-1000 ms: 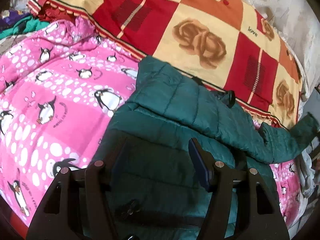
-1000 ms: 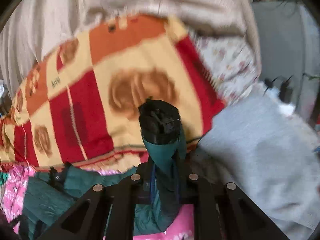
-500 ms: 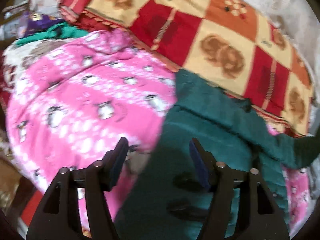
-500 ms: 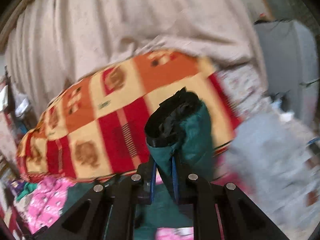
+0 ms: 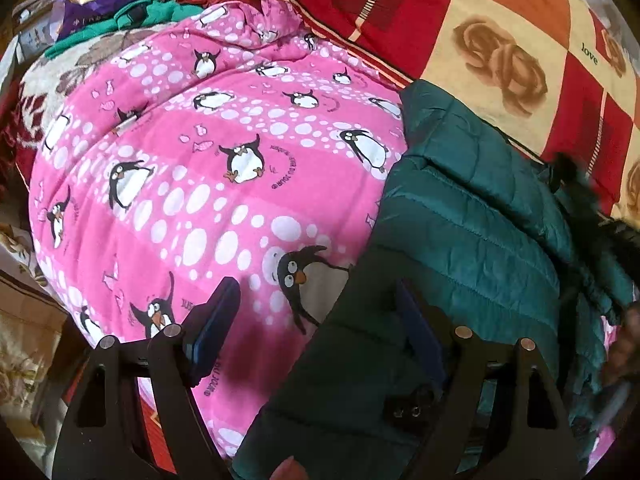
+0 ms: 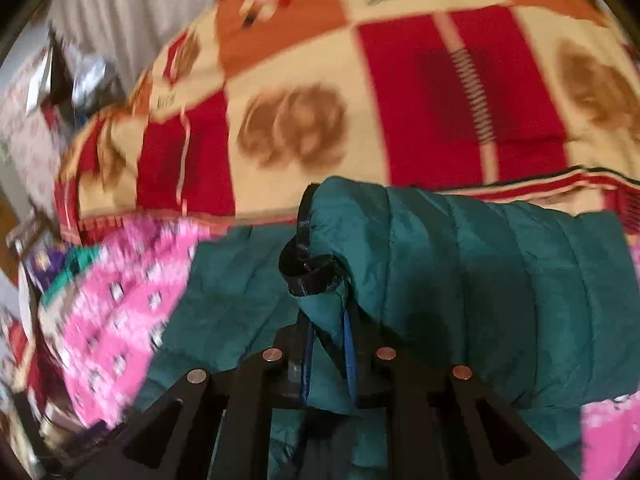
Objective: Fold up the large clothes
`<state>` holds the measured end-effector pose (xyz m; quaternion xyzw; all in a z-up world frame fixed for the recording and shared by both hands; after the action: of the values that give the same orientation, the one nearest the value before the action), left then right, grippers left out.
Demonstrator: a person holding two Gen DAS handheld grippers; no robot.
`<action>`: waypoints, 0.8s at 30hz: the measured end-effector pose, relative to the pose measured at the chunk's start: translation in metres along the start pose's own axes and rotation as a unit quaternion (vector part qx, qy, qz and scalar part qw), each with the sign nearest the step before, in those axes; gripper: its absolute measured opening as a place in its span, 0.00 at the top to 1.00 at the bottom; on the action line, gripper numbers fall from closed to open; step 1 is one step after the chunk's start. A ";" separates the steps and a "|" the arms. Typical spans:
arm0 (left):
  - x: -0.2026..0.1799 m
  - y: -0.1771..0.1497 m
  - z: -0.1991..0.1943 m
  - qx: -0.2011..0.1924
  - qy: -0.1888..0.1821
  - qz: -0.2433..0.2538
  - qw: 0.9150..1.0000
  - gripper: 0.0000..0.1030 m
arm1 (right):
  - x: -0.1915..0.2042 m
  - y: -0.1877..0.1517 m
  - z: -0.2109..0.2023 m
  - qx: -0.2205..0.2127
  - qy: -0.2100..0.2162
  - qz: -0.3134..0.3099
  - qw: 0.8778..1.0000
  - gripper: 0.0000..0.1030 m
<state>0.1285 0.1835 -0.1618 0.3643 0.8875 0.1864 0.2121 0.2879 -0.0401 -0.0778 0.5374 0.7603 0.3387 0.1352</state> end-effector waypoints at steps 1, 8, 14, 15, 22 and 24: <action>0.000 0.001 0.001 0.003 -0.003 -0.002 1.000 0.22 | 0.004 -0.012 0.019 0.021 0.004 -0.002 1.000 0.87; -0.010 -0.001 0.008 0.021 -0.028 0.005 0.999 0.22 | 0.011 -0.041 0.033 0.029 -0.001 -0.035 0.999 0.53; -0.018 -0.009 0.019 0.063 -0.055 0.008 0.996 0.22 | 0.015 -0.060 -0.014 0.038 -0.004 -0.090 0.995 0.36; -0.020 -0.011 0.021 0.073 -0.058 0.008 0.996 0.22 | 0.010 -0.069 -0.024 0.043 -0.018 -0.096 0.994 0.36; -0.077 -0.007 0.006 0.070 -0.079 0.071 0.992 0.18 | -0.075 -0.141 -0.101 0.067 -0.129 -0.065 0.987 0.36; -0.109 0.002 0.006 0.060 -0.093 0.095 0.989 0.13 | -0.097 -0.159 -0.116 0.080 -0.145 -0.034 0.986 0.36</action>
<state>0.2029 0.1063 -0.1394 0.4743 0.8349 0.1174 0.2531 0.1435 -0.2016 -0.1127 0.5638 0.7750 0.1910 0.2121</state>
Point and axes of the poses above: each gripper's, at about its wrist camera, not at the fingertips, and z roughly the way its jaws point, x to its left, y to its top, the point moved 9 cm from there along z, roughly the way its jaws point, and after that the axes turned 8 degrees about -z, right-handed, at the moved point
